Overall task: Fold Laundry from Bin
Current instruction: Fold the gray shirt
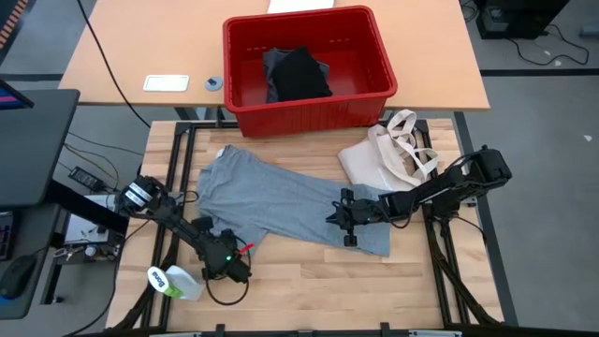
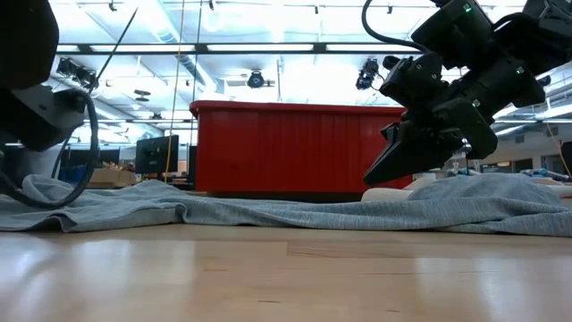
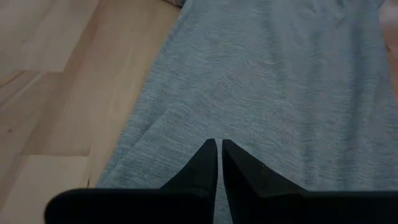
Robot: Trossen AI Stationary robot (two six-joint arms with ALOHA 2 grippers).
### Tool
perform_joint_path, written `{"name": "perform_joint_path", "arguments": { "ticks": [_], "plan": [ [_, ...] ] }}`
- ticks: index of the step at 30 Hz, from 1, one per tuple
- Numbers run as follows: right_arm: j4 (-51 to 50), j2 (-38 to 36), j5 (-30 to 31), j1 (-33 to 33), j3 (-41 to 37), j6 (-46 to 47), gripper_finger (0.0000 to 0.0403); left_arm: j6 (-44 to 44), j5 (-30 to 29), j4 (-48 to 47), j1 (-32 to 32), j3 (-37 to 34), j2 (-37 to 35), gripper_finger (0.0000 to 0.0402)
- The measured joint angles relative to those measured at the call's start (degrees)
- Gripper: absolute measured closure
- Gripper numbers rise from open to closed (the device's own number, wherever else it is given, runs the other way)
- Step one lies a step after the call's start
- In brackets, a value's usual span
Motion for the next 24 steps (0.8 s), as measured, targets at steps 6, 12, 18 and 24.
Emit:
{"name": "perform_joint_path", "arguments": {
  "ticks": [6, 12, 18, 24],
  "plan": [
    [0.0, -0.02, 0.02, 0.0, 0.0, 0.02, 0.0369, -2.26, 0.71, -0.15, 0.02, 0.02, 0.0, 0.0315],
    [-0.02, -0.01, 0.02, 0.0, 0.0, 0.02, 0.0369, -2.83, 0.49, -0.17, 0.15, 0.02, 0.0, 0.0207],
    [-0.02, -0.01, -0.96, 0.07, 0.0, 1.56, 0.0369, -2.9, -1.68, -0.2, 0.05, 0.02, 0.0, 0.0159],
    [-0.04, 0.01, -2.67, 0.13, 0.0, 2.43, 0.0369, -1.29, -7.49, -0.05, -1.03, 0.02, 0.0, 0.0165]
  ]
}}
